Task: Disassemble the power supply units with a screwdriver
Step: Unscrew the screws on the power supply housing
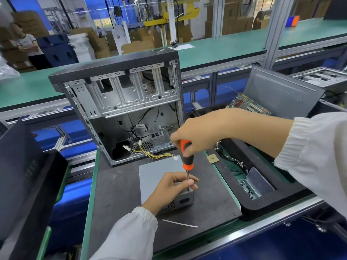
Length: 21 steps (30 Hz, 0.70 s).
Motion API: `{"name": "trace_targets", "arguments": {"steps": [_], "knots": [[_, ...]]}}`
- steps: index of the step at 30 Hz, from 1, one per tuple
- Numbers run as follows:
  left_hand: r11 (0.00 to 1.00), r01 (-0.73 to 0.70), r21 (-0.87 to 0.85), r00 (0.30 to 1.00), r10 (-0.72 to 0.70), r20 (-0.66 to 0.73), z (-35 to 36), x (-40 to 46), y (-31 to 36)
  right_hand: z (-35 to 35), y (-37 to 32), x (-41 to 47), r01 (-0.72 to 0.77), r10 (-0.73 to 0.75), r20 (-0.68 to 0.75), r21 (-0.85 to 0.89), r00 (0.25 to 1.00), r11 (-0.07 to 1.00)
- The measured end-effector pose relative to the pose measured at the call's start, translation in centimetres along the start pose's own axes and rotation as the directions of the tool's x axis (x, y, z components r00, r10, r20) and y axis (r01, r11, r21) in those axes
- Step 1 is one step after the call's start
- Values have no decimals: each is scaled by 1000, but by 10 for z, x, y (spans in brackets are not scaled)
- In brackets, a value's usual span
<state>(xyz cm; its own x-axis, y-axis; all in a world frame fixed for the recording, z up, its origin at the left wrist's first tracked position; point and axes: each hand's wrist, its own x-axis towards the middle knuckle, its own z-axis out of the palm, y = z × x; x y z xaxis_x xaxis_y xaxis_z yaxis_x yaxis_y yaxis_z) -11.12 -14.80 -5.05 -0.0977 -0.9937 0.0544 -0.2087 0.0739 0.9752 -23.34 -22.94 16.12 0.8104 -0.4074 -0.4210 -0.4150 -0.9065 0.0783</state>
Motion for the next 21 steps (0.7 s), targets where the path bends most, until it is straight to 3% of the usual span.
{"name": "trace_targets", "arguments": {"steps": [3,6,9,12,16,21], "knots": [[1000,-4,11,1000,4,7,2,1,0,-6,3,-5,51,-56,42,106,998,993],[1000,-6,9,1000,6,6,2,1,0,-4,1,-7,-92,93,2,163,996,982],[1000,-4,0,1000,4,11,1,1,-1,3,-4,-4,-193,196,-45,54,980,980],[1000,-11,-21,1000,11,10,1,1,0,4,-4,0,-70,68,-61,-25,996,997],[999,-4,-44,1000,4,2,1,1,0,-6,0,-5,80,-79,-11,65,997,995],[999,-21,-28,1000,22,2,1,-1,1,-1,-1,-4,-111,128,-101,157,987,981]]}}
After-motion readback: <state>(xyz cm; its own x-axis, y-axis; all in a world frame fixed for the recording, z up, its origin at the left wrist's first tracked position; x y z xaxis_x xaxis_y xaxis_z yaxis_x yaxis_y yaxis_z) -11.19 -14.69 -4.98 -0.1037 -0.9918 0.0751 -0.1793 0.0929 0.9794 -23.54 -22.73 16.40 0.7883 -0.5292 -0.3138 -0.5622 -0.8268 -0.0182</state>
